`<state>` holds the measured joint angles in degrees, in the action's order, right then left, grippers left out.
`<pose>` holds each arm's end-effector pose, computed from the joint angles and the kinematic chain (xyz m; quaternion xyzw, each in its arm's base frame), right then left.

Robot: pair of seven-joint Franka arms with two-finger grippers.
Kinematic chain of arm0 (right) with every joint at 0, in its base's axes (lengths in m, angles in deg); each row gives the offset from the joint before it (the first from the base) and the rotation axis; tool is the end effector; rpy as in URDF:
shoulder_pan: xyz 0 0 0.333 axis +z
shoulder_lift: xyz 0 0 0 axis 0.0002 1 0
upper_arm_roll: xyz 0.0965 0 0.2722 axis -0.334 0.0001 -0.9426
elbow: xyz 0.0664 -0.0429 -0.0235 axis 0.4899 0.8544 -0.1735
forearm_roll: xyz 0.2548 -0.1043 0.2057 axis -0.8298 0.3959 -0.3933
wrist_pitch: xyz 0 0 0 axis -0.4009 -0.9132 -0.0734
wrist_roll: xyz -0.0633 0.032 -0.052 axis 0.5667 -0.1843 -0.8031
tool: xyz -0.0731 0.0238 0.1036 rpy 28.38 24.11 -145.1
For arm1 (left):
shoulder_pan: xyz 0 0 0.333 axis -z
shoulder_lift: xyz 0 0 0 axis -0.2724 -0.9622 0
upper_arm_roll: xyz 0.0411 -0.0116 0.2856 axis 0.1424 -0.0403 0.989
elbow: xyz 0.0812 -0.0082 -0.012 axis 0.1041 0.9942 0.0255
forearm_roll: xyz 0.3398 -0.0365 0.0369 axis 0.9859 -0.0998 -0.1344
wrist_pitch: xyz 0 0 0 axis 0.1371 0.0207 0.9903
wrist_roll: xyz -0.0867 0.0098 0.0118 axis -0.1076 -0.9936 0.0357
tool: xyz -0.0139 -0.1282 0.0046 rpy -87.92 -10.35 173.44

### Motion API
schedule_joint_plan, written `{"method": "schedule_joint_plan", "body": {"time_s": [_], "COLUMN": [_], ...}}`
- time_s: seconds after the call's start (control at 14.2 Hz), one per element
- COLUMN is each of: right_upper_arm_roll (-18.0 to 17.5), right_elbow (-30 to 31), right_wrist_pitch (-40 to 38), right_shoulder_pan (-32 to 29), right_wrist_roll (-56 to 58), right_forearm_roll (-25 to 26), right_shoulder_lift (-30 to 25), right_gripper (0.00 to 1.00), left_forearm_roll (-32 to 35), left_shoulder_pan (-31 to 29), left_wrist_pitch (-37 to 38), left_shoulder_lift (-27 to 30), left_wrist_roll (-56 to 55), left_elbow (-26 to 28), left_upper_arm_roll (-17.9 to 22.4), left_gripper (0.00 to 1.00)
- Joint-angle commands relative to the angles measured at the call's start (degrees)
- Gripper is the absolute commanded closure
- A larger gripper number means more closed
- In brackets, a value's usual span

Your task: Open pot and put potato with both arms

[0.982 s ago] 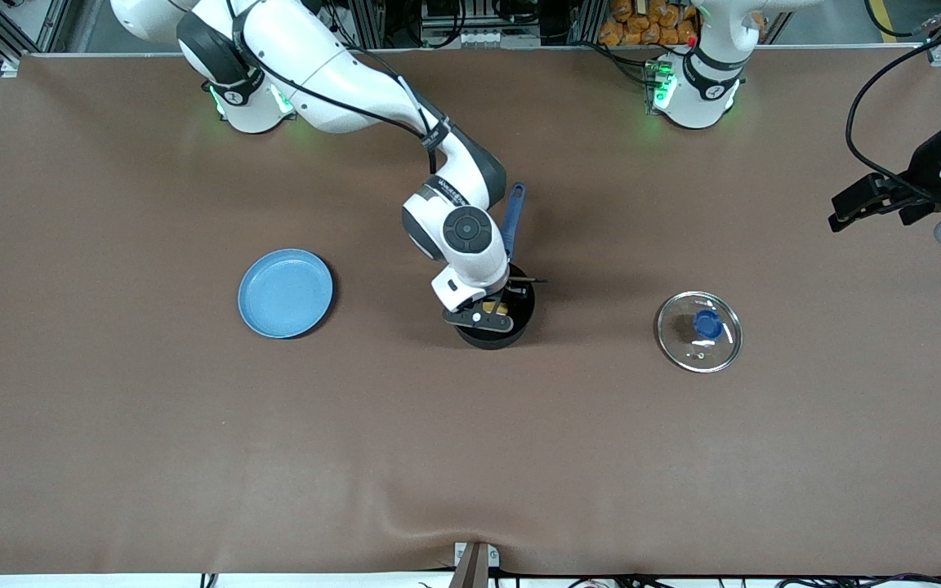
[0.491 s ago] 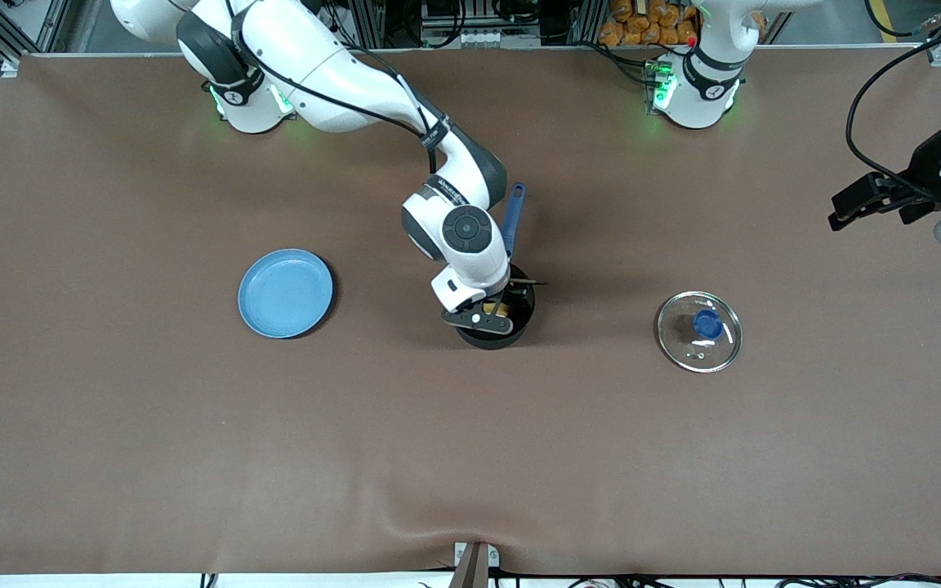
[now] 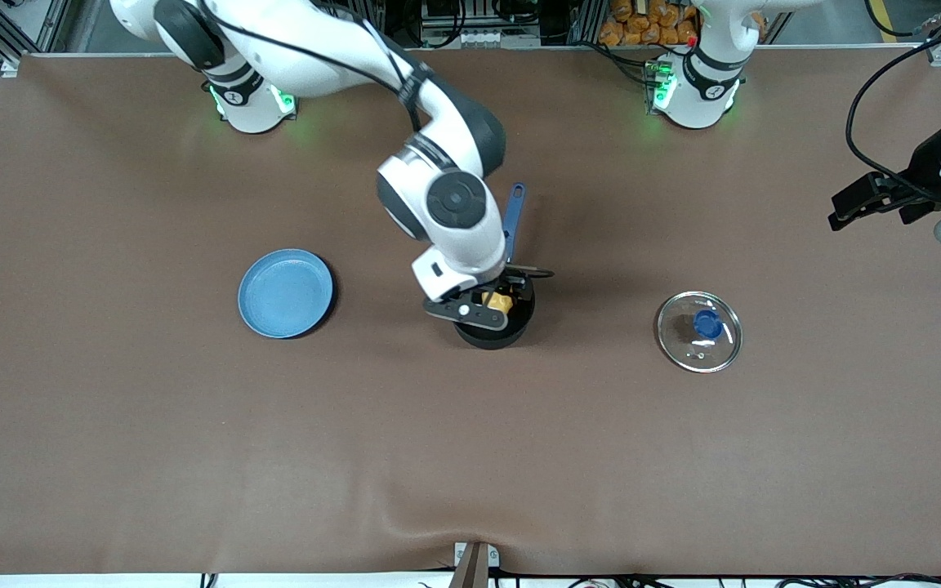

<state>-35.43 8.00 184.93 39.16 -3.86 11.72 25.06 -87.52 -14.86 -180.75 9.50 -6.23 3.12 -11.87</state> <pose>0.5208 0.4762 0.3731 -0.9865 0.1448 0.0100 0.0761 0.5004 -0.0274 0.5680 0.9986 0.0525 -0.0012 0.0081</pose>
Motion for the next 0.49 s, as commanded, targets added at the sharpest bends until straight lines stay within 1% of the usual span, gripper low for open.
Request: {"method": "schedule_joint_plan", "body": {"time_s": [0.0,0.07,0.14,0.21,0.35,0.42], "right_upper_arm_roll": [-0.27,-0.62,-1.66,-5.24,-14.46,-16.51], "right_elbow": [0.39,0.48,0.48,0.48,0.48,0.48], "right_wrist_pitch": [-1.46,-2.77,-6.61,-10.57,-17.43,-20.59], "right_shoulder_pan": [-3.97,-6.69,-11.24,-16.24,-28.45,-32.69], "right_wrist_roll": [0.70,2.45,6.47,10.68,16.33,17.39], "right_forearm_roll": [-0.31,-0.48,-0.83,-0.66,-0.22,0.13], "right_shoulder_lift": [-4.75,-6.50,-8.35,-9.23,-9.50,-10.38], "right_gripper": [0.00,0.00,0.00,0.00,0.00,0.00], "left_forearm_roll": [-1.31,-1.31,-1.31,-1.31,-1.31,-1.31], "left_shoulder_pan": [-0.43,-0.43,-0.34,-0.25,-0.25,-0.25], "left_wrist_pitch": [1.08,1.08,1.08,1.08,0.99,0.99], "left_shoulder_lift": [-0.02,-0.02,-0.11,-0.19,-0.55,-0.46], "left_wrist_roll": [0.45,0.36,0.36,0.36,0.36,0.36], "left_elbow": [-0.79,-0.79,-0.71,-0.62,-0.44,-0.44], "left_upper_arm_roll": [-0.26,-0.26,-0.26,-0.26,-0.26,-0.26], "left_gripper": [0.00,0.00,0.00,0.00,0.00,0.00]}}
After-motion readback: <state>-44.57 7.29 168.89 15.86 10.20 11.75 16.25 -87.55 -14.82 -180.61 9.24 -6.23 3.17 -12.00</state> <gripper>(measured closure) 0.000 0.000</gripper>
